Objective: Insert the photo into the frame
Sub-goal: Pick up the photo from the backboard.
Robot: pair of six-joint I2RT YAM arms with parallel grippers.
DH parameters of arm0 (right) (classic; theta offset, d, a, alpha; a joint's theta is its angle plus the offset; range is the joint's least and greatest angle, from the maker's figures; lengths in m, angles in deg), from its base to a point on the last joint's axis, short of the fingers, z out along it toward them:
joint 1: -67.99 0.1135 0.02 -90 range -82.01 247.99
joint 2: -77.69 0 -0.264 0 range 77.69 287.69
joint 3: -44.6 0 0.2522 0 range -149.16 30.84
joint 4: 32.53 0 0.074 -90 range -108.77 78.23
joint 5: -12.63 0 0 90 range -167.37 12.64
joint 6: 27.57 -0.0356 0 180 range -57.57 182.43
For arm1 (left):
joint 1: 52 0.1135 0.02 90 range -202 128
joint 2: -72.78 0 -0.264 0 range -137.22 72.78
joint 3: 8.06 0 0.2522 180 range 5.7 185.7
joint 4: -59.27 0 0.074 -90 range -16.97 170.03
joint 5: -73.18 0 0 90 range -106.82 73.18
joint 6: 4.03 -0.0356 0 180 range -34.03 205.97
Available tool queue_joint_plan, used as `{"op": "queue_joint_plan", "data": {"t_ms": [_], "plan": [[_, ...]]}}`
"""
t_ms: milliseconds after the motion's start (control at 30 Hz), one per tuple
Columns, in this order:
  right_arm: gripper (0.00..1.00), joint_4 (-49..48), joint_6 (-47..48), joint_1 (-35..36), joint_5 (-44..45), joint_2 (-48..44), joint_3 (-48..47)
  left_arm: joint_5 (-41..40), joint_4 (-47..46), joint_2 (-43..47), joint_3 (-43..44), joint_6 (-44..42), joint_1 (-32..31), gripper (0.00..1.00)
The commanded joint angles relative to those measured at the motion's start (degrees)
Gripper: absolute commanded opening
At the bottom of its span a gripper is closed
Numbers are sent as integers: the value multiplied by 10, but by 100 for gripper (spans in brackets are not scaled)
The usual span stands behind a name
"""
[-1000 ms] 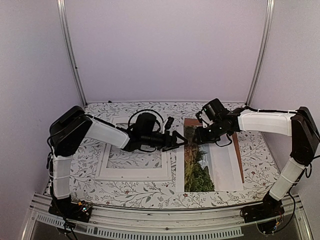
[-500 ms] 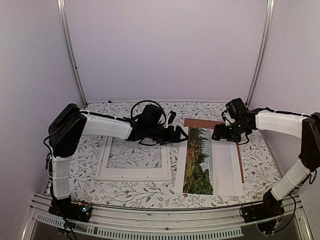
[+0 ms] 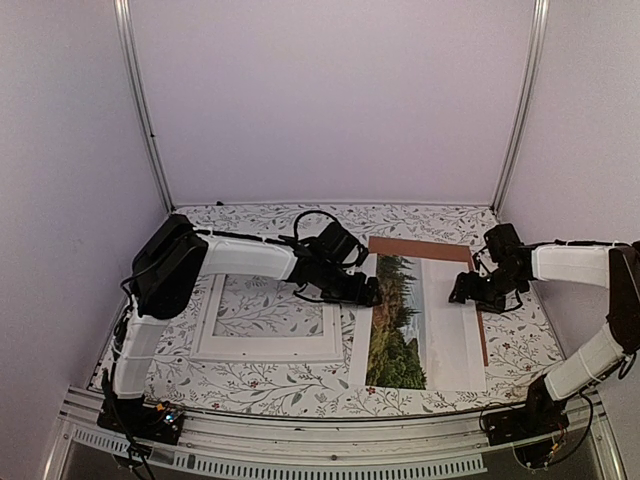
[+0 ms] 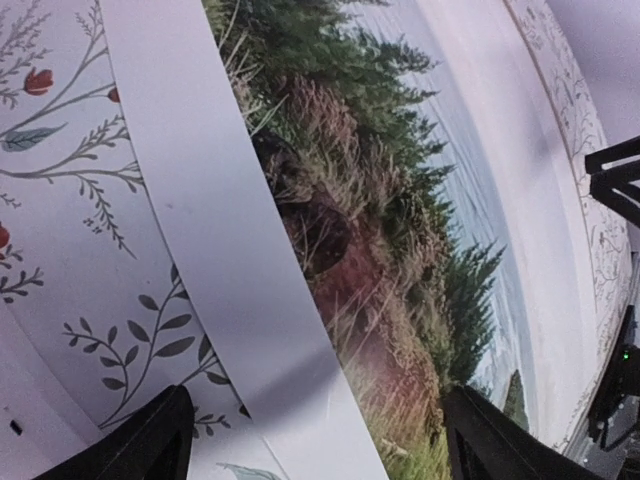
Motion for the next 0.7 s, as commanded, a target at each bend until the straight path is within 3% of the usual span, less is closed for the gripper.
{"op": "queue_joint_plan", "data": {"t_ms": [0,667], "plan": [[84,-21,2,-12,-17,-17,25,-12,34,-9,16,-10,-2,89],[83,-33,8,-26,0,15,40,-35,40,5,-6,-5,-2,90]]}}
